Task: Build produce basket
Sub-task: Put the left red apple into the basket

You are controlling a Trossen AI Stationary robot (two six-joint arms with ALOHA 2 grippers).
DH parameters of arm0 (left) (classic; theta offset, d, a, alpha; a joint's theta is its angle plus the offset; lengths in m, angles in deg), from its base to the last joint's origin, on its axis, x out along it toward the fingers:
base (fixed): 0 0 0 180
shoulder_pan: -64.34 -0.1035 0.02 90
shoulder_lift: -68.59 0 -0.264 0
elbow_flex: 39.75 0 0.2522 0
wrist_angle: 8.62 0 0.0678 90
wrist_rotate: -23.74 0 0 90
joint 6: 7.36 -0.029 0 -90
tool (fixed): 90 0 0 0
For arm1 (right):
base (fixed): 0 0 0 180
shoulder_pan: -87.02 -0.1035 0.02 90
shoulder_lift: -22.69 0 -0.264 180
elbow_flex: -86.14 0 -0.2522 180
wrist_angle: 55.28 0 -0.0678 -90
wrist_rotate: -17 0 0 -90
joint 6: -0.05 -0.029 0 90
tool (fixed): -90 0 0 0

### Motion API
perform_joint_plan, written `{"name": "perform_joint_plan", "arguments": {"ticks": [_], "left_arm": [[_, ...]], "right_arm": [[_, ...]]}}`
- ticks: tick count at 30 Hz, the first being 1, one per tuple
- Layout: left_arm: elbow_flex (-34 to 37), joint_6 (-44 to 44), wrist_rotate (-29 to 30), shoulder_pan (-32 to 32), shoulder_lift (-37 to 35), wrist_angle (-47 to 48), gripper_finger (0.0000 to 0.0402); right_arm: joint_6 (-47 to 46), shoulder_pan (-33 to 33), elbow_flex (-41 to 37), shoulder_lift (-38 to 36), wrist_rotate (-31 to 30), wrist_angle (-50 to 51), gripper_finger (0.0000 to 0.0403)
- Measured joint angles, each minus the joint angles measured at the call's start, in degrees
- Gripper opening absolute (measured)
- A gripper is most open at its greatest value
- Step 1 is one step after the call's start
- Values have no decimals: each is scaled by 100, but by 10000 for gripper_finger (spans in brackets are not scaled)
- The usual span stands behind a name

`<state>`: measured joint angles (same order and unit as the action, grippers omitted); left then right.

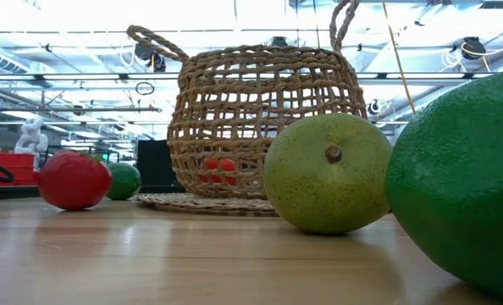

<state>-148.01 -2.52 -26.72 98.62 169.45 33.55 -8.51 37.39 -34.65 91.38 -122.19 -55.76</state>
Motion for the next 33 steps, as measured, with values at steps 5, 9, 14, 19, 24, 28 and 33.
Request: {"name": "perform_joint_plan", "arguments": {"ticks": [5,9,14,19,24,28,33], "left_arm": [[24,974,23,33,-173,867,363],[96,1119,2,63,-171,863,364],[98,1048,1,42,-171,627,364],[98,1044,15,1,-171,65,365],[98,1447,4,-99,-171,-257,365],[98,1831,10,-172,-171,-293,365],[98,2084,-92,-214,-171,-298,365]], "right_arm": [[-2,0,0,0,0,-2,148],[-2,0,0,0,0,-2,148],[-2,0,1,2,0,-4,148],[-29,0,0,2,-4,-2,148],[-66,0,0,2,-7,-2,148],[-114,0,0,2,-9,-2,148],[-127,0,0,2,-11,-3,148]]}}
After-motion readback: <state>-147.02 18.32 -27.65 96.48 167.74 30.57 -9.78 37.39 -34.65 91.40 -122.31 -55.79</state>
